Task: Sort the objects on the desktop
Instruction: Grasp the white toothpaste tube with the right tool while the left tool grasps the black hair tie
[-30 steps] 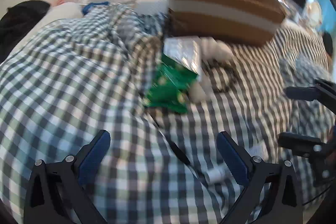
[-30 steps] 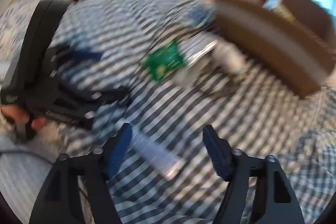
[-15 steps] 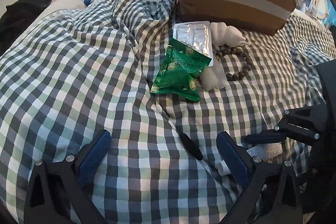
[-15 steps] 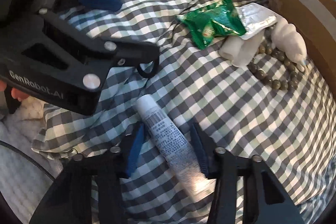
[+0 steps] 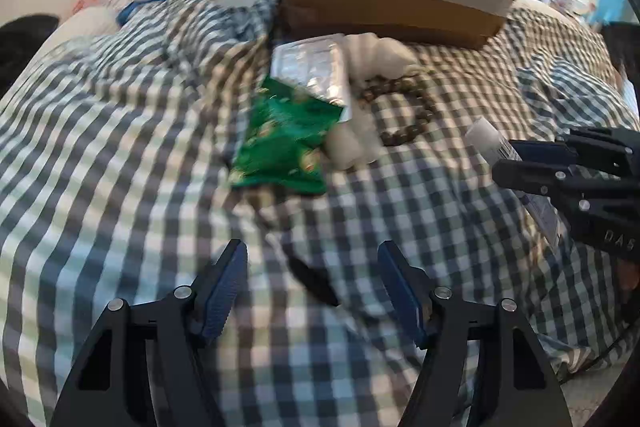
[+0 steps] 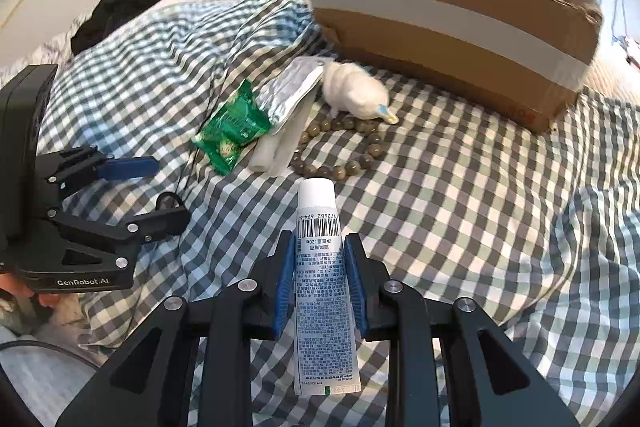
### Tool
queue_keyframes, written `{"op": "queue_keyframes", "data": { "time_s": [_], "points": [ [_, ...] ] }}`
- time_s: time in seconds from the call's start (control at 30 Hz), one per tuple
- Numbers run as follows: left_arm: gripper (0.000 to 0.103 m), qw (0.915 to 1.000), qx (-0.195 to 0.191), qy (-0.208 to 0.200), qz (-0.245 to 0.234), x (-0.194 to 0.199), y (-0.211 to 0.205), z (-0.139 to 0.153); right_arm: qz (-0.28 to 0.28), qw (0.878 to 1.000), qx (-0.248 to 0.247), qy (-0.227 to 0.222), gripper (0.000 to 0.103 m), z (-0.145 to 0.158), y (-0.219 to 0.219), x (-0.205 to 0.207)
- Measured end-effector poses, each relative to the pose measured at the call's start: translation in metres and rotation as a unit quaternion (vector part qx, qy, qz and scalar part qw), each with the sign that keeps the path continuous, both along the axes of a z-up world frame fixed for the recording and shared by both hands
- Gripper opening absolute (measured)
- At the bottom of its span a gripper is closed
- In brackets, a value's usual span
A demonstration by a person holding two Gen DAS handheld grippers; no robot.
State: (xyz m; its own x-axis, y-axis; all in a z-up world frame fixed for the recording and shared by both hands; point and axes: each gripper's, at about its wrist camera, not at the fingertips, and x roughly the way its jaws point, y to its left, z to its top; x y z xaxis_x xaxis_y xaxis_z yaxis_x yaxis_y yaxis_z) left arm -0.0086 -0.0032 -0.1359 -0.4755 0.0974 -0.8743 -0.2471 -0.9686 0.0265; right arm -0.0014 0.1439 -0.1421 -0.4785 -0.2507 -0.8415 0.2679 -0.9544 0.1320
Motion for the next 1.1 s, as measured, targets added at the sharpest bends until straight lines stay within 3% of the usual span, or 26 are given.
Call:
{"op": "queue_keyframes", "data": {
  "time_s": [0.13, 0.23, 0.3, 0.33, 0.43, 0.57, 0.6, 0.97, 1.1],
  "points": [
    [0.071, 0.9990, 0.002, 0.033, -0.029, -0.010, 0.017, 0.009, 0.005, 1.000, -0.006, -0.003, 0.025, 0.002, 0.004, 0.000],
    [0.070, 0.9984, -0.012, -0.017, -0.052, -0.020, 0.025, -0.016, 0.003, 1.000, -0.017, -0.002, 0.025, 0.002, 0.004, -0.006],
    [0.058, 0.9968, -0.030, -0.061, -0.042, -0.024, 0.022, -0.036, -0.004, 1.000, -0.028, -0.006, 0.025, 0.002, 0.008, -0.007],
    [0.058, 0.9957, -0.036, -0.079, -0.033, -0.025, 0.018, -0.043, -0.006, 0.999, -0.032, -0.008, 0.025, 0.003, 0.011, -0.006],
    [0.055, 0.9961, -0.010, -0.084, -0.022, -0.023, 0.008, -0.040, -0.009, 0.999, -0.035, -0.009, 0.025, 0.002, 0.012, -0.006],
    [0.017, 0.9963, -0.017, -0.083, -0.011, -0.019, 0.001, -0.038, -0.005, 0.999, -0.033, -0.010, 0.025, 0.001, 0.011, -0.006],
    [0.012, 0.9963, -0.008, -0.085, -0.010, -0.018, -0.001, -0.037, -0.005, 0.999, -0.033, -0.012, 0.025, 0.001, 0.011, -0.006],
    [0.016, 0.9943, -0.010, -0.104, -0.020, -0.007, -0.002, -0.033, -0.006, 0.999, -0.028, -0.014, 0.025, 0.001, 0.010, -0.006],
    [0.029, 0.9934, -0.002, -0.110, -0.030, -0.003, -0.002, -0.032, -0.006, 0.999, -0.028, -0.016, 0.025, 0.000, 0.010, -0.006]
  ]
}}
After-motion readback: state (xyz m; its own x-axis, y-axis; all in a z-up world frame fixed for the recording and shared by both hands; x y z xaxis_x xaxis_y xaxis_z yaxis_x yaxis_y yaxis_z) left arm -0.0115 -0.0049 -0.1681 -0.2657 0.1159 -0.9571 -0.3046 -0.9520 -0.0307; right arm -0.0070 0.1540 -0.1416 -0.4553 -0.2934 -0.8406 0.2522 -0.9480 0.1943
